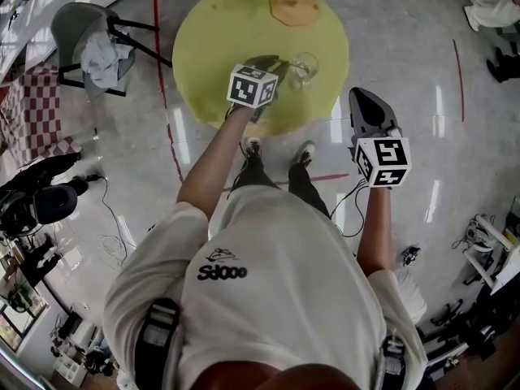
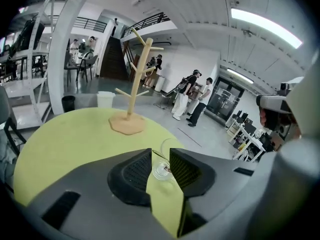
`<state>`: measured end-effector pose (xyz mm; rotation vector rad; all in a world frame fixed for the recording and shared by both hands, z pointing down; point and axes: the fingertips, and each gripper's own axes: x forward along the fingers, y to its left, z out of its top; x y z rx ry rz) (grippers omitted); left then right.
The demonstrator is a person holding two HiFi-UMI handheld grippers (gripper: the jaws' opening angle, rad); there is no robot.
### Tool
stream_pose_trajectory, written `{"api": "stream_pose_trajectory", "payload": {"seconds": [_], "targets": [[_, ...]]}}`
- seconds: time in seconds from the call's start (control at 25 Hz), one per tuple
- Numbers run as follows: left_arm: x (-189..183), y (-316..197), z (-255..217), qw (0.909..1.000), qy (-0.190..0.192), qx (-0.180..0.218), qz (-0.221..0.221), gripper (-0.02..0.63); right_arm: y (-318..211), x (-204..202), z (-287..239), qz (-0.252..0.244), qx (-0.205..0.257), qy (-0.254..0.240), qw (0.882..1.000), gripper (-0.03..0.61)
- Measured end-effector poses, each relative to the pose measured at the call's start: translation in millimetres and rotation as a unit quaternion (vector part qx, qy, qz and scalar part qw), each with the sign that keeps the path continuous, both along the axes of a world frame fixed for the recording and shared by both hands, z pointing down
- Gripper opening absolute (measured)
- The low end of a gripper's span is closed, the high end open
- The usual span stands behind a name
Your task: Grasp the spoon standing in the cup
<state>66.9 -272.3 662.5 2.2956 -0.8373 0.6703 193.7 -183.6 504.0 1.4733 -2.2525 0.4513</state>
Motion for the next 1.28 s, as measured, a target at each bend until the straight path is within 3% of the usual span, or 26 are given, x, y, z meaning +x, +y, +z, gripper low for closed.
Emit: {"api": "stream_pose_trajectory", "payload": {"seconds": [0.2,0.76,1.0,1.28], "targets": [[5.8,1.6,2.5,1.0000,-0.003,-0.004,-0.004,0.074,5.8,12.1,0.0,0.012,0.000,0.001,1.000,0.021],[12.5,6.0,-32.3,0.9997,0.017,0.015,0.002,0.032,19.9,21.1,-28.4,0.038,0.030,0.006,0.999,0.020],[15.2,14.5,-78.4,0.9964,0.021,0.072,0.039,0.032,29.2,23.2,-55.4,0.055,0.057,0.013,0.997,0.020],[21.7,24.2,-159.2,0.9802,0.033,0.177,0.082,0.032,28.9,34.0,-100.0,0.075,0.104,0.035,0.991,0.020]]}}
